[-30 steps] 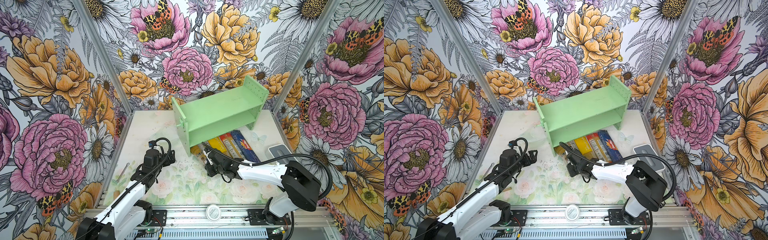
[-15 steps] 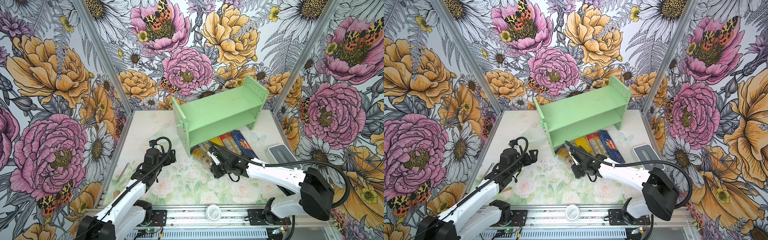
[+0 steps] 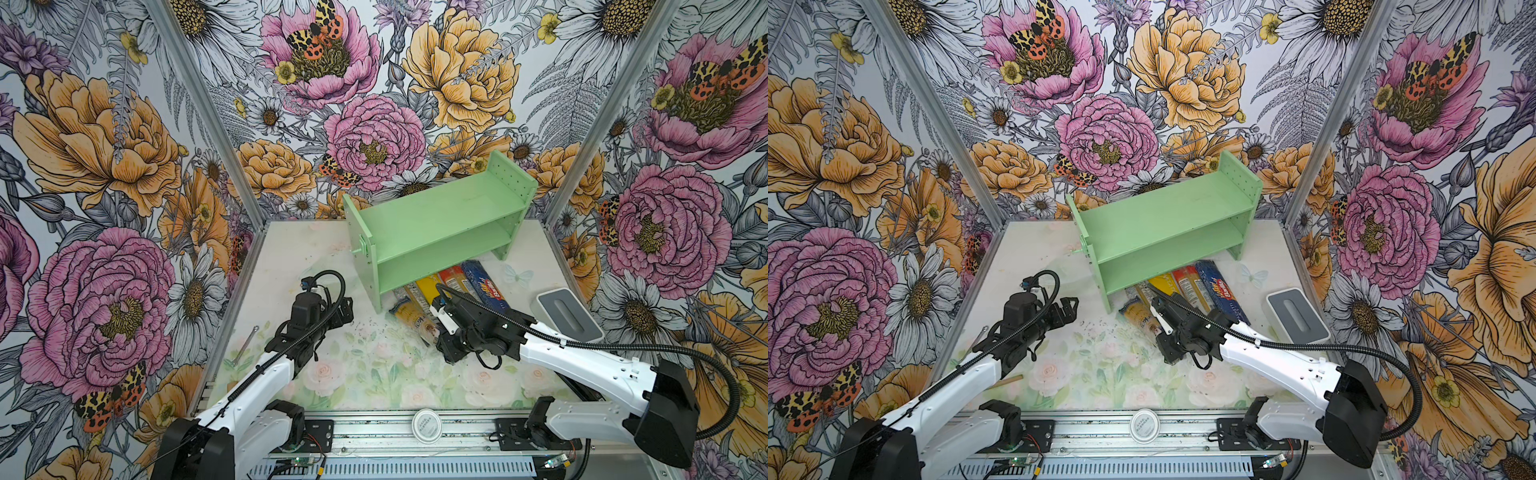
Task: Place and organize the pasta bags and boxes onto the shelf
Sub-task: 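Lift the anko bag upright with the right gripper toward the shelf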
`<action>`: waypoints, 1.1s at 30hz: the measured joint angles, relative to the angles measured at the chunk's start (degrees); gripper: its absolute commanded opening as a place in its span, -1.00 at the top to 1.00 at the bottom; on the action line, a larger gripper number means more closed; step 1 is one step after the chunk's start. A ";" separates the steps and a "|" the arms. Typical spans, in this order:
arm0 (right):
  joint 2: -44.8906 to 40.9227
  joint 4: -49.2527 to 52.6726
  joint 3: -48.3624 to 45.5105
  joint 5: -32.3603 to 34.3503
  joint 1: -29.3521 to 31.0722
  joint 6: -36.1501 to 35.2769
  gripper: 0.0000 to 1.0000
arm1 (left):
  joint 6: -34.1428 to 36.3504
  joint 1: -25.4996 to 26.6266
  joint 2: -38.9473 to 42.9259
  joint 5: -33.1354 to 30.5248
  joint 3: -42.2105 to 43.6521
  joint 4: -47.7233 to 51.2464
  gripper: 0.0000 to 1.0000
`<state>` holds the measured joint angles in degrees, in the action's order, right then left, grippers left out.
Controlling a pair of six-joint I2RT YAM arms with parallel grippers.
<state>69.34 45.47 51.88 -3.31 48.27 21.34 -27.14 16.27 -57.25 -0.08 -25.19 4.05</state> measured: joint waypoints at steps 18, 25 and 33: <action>-12.09 14.38 7.02 -1.03 -1.11 0.22 1.00 | 0.02 0.37 -0.55 0.15 -0.17 -0.09 -0.98; -16.37 20.37 10.91 -0.83 -1.31 0.68 1.00 | 0.02 0.44 -1.38 0.17 -0.48 -0.46 -0.98; -19.69 24.68 15.93 -0.17 -1.49 1.31 1.00 | 0.04 0.48 -1.75 0.59 -1.07 -0.50 -0.98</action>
<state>49.65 70.15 67.81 -3.49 46.78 22.65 -27.09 16.75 -59.00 0.51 -26.26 3.55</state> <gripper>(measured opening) 0.325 0.987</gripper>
